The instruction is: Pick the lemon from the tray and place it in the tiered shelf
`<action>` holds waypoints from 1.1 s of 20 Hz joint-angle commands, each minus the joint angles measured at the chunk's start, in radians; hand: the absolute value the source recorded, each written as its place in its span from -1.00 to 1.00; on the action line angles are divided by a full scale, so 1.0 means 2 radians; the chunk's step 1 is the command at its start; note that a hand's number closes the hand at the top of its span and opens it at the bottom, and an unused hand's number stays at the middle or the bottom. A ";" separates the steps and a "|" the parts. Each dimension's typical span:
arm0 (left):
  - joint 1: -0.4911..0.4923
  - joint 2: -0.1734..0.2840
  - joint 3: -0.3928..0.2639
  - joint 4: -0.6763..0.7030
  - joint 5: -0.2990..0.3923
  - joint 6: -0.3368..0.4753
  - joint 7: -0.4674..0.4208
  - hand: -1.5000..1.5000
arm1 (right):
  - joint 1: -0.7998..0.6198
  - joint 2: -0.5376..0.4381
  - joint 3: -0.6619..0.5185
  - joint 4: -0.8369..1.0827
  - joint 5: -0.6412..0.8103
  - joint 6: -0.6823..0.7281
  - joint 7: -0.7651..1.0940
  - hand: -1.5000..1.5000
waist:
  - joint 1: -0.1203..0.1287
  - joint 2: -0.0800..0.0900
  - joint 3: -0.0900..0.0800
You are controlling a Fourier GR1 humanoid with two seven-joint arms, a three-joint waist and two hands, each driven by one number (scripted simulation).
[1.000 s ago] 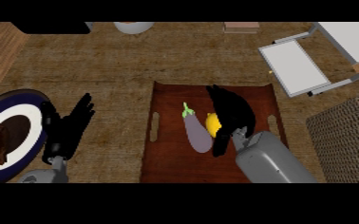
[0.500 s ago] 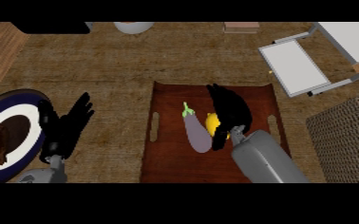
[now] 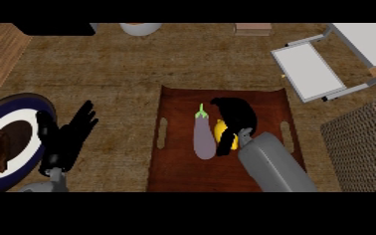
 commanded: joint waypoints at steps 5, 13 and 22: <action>0.008 0.003 0.008 0.019 0.002 -0.022 -0.014 0.00 | 0.030 0.014 0.034 0.007 0.011 0.024 -0.053 1.00 | -0.001 0.002 0.000; -0.007 -0.007 0.007 0.022 -0.007 -0.008 0.001 0.00 | 0.017 0.017 -0.029 -0.055 0.002 -0.008 -0.015 1.00 | -0.006 0.002 0.000; -0.018 -0.006 0.008 -0.005 -0.006 0.003 0.016 0.00 | -0.121 0.011 -0.253 0.000 0.064 -0.258 0.278 1.00 | 0.010 0.011 -0.002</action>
